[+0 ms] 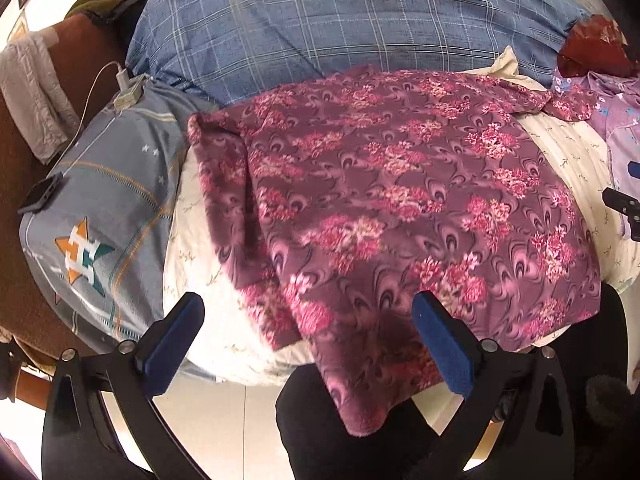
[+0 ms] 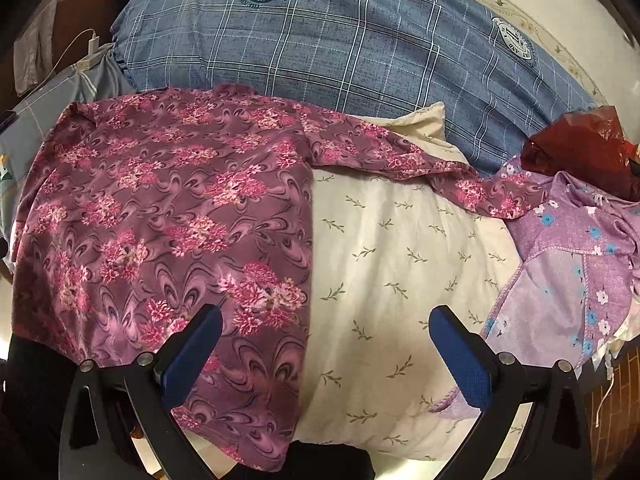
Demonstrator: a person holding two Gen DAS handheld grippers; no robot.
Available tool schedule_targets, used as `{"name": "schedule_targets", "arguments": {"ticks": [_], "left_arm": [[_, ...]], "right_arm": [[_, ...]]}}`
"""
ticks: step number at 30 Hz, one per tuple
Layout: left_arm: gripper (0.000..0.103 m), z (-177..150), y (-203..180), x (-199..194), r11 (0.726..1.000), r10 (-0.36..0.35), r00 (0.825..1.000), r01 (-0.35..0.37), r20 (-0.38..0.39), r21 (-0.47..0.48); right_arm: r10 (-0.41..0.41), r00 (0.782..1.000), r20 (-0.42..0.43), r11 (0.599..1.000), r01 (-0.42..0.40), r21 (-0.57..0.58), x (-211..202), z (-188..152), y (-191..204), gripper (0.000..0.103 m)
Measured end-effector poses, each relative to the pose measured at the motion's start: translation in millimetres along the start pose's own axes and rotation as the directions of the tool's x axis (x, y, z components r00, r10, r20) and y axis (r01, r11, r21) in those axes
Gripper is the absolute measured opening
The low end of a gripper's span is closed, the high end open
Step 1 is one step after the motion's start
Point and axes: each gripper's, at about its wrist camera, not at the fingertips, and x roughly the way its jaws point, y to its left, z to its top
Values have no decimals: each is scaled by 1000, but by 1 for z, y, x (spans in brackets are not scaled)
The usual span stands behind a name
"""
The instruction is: Fold small clothes
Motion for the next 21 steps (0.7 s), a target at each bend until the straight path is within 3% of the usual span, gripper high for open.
{"name": "schedule_targets", "arguments": {"ticks": [21], "left_arm": [[103,-7,-17,-30,997,-77,996,77,44,0]], "right_arm": [[-14,999,50,1000,13,7,-45,-16,-3,103]]}}
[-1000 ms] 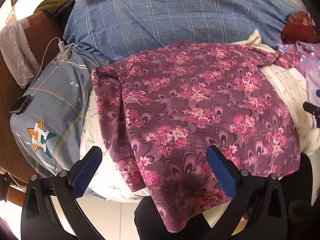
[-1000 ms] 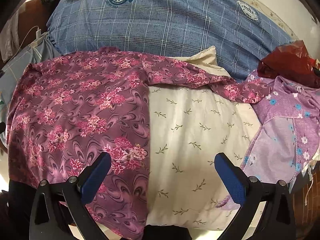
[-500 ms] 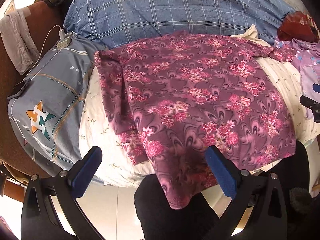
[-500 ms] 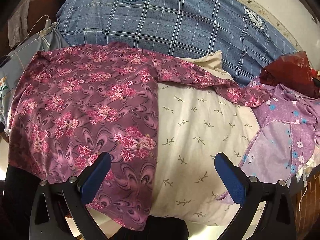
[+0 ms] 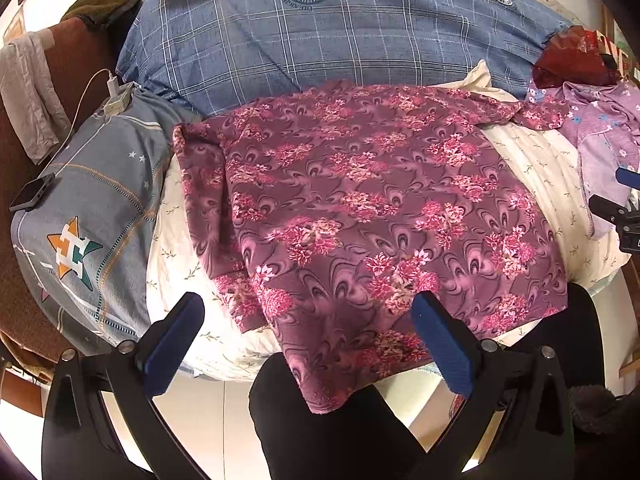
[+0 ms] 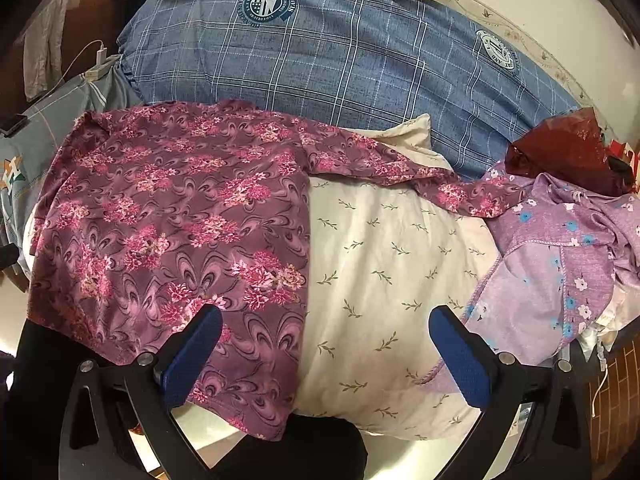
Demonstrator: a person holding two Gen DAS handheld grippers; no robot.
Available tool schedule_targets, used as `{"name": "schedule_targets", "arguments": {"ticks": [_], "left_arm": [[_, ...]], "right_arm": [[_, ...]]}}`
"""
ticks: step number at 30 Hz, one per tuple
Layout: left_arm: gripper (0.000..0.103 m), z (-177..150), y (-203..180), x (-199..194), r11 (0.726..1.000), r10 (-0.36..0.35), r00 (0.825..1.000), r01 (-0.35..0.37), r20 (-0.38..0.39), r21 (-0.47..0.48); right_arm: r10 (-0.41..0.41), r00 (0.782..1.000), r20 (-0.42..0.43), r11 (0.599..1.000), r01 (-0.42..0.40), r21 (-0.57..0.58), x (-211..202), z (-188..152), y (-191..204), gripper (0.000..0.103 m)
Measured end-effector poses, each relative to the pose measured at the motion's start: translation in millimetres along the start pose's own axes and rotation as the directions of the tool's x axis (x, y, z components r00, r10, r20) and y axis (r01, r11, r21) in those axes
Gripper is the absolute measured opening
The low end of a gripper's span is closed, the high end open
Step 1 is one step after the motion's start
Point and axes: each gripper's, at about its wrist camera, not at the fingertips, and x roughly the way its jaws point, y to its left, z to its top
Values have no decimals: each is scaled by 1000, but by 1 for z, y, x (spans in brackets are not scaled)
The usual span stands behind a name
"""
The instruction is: Fold small clothes
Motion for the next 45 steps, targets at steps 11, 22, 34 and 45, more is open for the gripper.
{"name": "schedule_targets", "arguments": {"ticks": [11,22,34,45], "left_arm": [[103,2,-2,6,1000,-16,1000,16,-15,-2],[103,12,-7,24,1000,-30,998,30,-55,2],[103,37,-12,62,999,-51,989,51,-135,-7],[103,123,50,121,987,-3,984,-26,-178,-160]], "right_arm": [[9,1000,-5,1000,-9,-22,2,2,8,103],[41,998,-46,999,-42,-26,26,5,14,103],[75,992,-98,992,-65,106,66,14,-17,103],[-61,991,-121,883,110,457,99,60,-209,103]]}}
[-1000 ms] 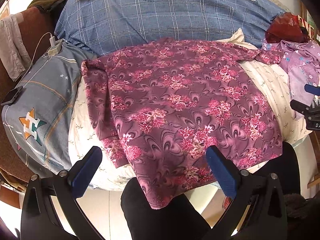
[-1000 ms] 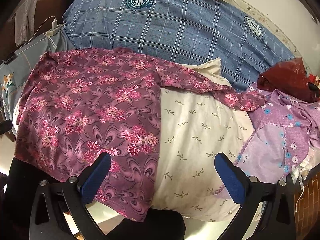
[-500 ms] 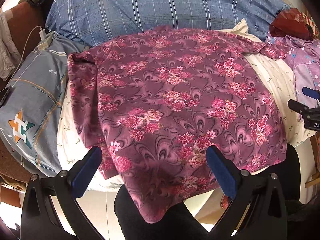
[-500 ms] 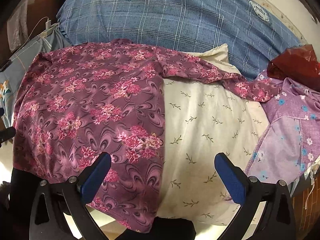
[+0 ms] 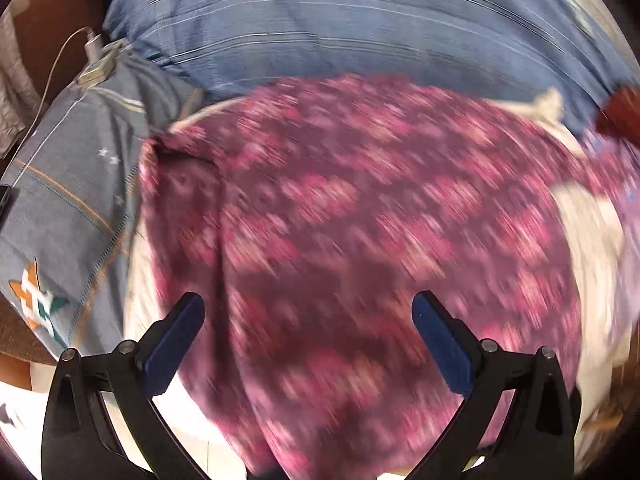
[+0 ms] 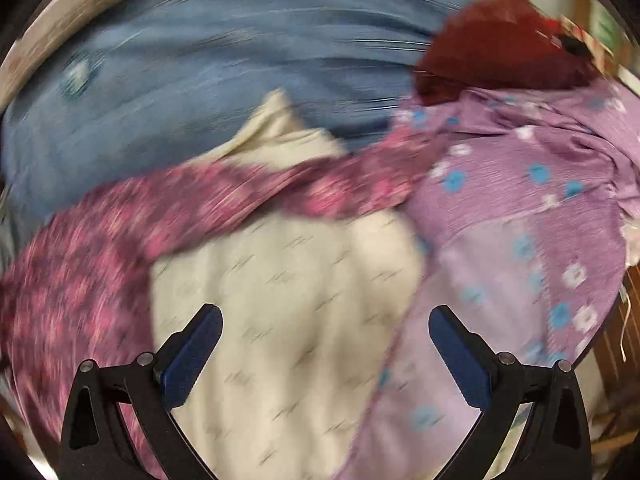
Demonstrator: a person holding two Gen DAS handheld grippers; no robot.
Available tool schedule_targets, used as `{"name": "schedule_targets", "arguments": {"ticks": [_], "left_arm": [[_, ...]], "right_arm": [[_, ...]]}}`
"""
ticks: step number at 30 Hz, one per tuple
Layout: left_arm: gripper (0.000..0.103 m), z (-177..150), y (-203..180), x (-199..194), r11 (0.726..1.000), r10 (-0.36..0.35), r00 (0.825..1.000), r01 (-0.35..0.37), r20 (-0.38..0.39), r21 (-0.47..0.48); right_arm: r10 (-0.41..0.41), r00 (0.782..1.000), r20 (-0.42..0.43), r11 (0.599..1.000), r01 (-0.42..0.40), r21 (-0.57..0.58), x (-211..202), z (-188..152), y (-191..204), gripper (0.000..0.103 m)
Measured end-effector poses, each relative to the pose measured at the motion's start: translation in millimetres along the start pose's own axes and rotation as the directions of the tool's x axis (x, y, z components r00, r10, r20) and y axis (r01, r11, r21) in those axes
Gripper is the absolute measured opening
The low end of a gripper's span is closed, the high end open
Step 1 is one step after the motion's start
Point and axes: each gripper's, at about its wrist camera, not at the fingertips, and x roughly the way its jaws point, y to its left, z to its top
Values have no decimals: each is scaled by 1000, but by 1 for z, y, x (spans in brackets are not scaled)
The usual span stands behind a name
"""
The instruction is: Fold small clothes
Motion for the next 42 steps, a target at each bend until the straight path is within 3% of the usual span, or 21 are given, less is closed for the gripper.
{"name": "schedule_targets", "arguments": {"ticks": [4,8,10,13,15,16,18,20,21,24,27,29,31,33,35,38,40,41,42], "left_arm": [[103,46,41,40,989,35,998,-43,-54,-143],[103,69,74,78,961,124,987,-146,-105,-233],[103,69,96,105,938,152,973,-197,-171,-284],[103,57,128,138,897,111,956,-214,-272,-387],[103,46,146,149,866,57,955,-192,-291,-461],[103,41,154,152,852,14,960,-158,-279,-500],[103,38,158,152,843,-6,963,-139,-268,-519],[103,38,155,151,858,19,962,-156,-274,-489],[103,39,154,149,864,33,961,-165,-275,-476],[103,47,148,137,883,56,966,-166,-252,-440],[103,45,144,116,898,46,976,-133,-211,-419],[103,44,136,97,908,41,984,-108,-172,-404],[103,36,130,82,922,16,990,-68,-139,-382],[103,30,118,71,933,-11,993,-32,-120,-357],[103,30,101,61,948,-43,994,8,-102,-318],[103,34,73,54,963,-61,993,31,-102,-268],[103,30,61,61,962,-95,989,61,-116,-265],[103,27,54,65,961,-106,986,69,-130,-266],[103,24,47,70,961,-118,981,75,-151,-265]], "right_arm": [[-42,999,-8,989,42,143,23,61,-55,103],[19,1000,-18,968,-14,251,58,104,-83,103],[40,999,-32,958,-29,287,81,115,-87,103],[15,994,-107,940,23,341,124,121,-86,103],[-28,998,-62,947,46,318,125,123,-77,100],[-5,999,-40,955,17,296,125,125,-72,97],[44,998,-44,967,-31,252,127,127,-63,51],[32,992,-120,985,-12,170,137,129,-51,36],[2,990,-140,990,18,140,140,130,-49,5],[10,996,-86,976,9,215,126,133,-68,5],[18,997,75,945,-41,323,81,146,-104,5],[30,979,200,940,-96,328,48,154,-120,7],[-30,976,218,953,-38,300,37,157,-128,17],[-184,976,113,952,148,268,45,151,-137,19],[-257,965,58,931,231,282,49,139,-151,20],[-151,982,110,921,99,376,38,122,-167,25],[22,991,131,906,-75,416,36,114,-165,47],[76,989,125,899,-122,420,39,114,-161,62],[119,987,112,893,-156,422,44,113,-153,64]]}}
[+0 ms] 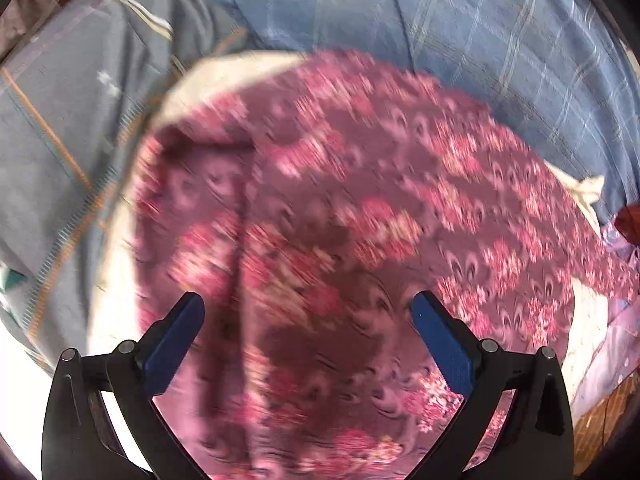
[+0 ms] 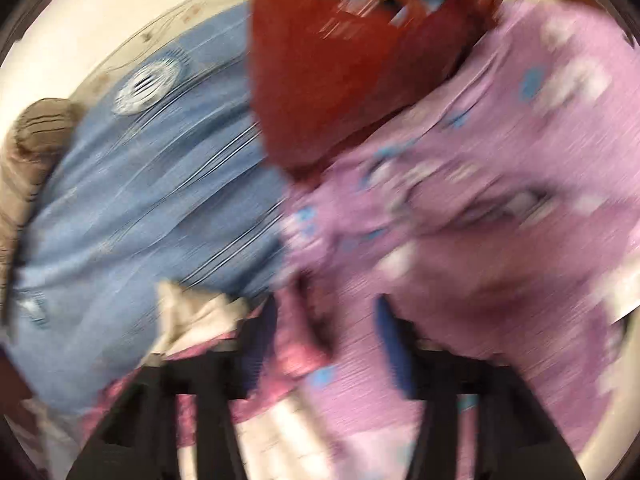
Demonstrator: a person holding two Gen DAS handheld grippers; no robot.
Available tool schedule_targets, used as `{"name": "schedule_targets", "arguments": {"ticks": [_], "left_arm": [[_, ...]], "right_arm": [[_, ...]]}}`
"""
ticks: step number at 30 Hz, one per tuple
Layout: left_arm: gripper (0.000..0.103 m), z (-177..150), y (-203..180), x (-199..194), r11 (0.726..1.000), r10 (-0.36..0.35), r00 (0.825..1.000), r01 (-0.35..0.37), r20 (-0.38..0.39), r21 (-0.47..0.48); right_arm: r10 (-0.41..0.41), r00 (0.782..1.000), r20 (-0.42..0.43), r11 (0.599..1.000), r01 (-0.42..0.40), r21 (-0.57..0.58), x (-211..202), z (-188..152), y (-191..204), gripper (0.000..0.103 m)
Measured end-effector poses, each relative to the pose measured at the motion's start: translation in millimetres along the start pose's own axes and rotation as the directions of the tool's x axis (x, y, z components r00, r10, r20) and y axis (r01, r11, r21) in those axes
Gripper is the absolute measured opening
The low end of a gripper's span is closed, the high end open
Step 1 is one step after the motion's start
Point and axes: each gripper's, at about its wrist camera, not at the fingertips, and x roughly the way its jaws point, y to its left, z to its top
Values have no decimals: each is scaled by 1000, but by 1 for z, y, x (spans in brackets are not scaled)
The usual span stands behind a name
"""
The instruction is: Fold small clothes
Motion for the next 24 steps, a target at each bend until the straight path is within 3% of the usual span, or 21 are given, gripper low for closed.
{"name": "schedule_targets", "arguments": {"ticks": [2,5,8,10,11,12,15,16,19,22,24], "left_arm": [[103,-14,-5,7,1000,-3,999,3,-40,7],[103,-24,-10,20,1000,3,997,-2,-73,10],[103,-28,-10,27,1000,1,996,-1,-91,0],[103,-28,-11,25,1000,3,996,-2,-84,7],[103,-27,-12,24,1000,-5,997,6,-80,7],[103,-27,-11,20,1000,-19,997,20,-74,4],[103,-30,0,6,998,-54,997,53,-52,-23],[103,-31,5,1,998,-62,997,61,-48,-32],[103,-37,20,-14,993,-99,995,97,-29,-61],[103,-44,33,-25,992,-110,994,110,-4,-68],[103,-49,38,-37,995,-88,996,89,23,-47]], "right_arm": [[4,1000,-15,1000,-4,-25,9,-8,12,64],[-113,994,-8,989,112,-97,28,-9,27,64],[-182,981,-66,978,174,-116,56,-15,33,65],[-253,967,-28,951,243,-190,61,-23,42,50],[-287,958,-2,932,279,-230,61,-24,48,10],[-293,956,0,925,284,-251,59,-26,49,5],[-203,979,20,960,203,-192,36,-24,53,5],[-117,993,29,975,121,-189,24,-26,66,5],[36,999,14,966,-31,-257,6,-39,122,5],[206,977,-54,915,-212,-343,-14,-72,201,5],[321,939,-124,857,-344,-384,-25,-104,258,5]]}}
